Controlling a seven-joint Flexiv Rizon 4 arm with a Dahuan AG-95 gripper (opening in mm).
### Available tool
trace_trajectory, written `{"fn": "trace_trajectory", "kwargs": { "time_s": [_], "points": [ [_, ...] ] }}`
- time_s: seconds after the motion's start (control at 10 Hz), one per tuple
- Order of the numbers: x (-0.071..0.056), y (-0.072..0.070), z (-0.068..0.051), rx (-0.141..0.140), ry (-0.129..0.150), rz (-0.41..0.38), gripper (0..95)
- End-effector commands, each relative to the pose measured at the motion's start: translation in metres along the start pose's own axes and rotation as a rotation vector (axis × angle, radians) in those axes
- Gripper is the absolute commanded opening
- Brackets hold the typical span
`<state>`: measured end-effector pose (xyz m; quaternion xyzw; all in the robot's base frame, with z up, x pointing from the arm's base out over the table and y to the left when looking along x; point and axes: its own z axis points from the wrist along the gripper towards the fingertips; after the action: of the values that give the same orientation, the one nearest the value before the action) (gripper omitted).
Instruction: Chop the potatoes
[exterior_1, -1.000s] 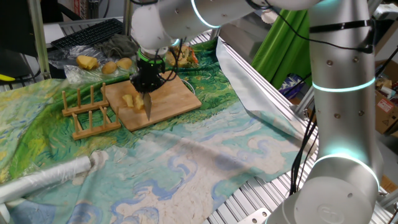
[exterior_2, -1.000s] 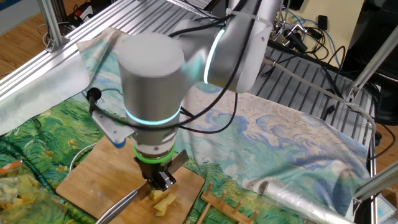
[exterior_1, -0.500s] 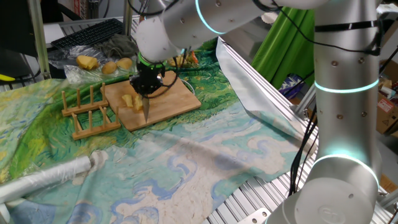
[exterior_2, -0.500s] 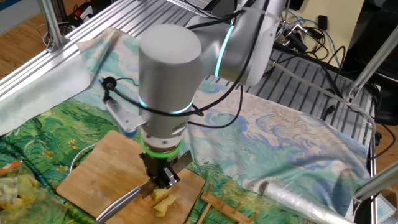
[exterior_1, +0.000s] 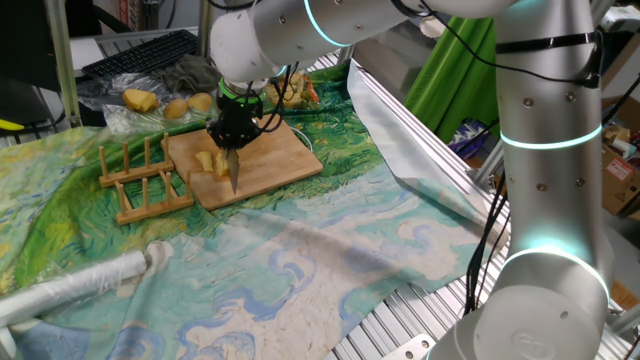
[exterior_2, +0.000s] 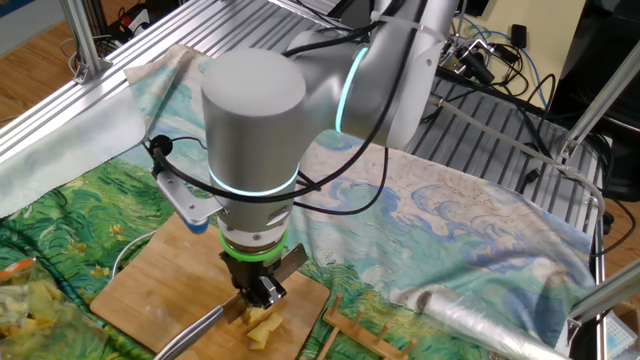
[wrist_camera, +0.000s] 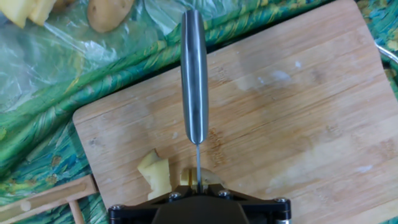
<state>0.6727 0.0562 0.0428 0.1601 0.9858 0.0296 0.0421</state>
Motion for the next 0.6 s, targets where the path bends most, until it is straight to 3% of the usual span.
{"fn": "trace_trajectory", "kwargs": {
  "time_s": [0.1,0.6],
  "points": [
    [-0.0010,0.0004,0.0521,-0.003,0.002,-0.005,0.0],
    [-0.0008,0.0007,0.0505,0.000,0.000,0.006,0.0]
  ]
}}
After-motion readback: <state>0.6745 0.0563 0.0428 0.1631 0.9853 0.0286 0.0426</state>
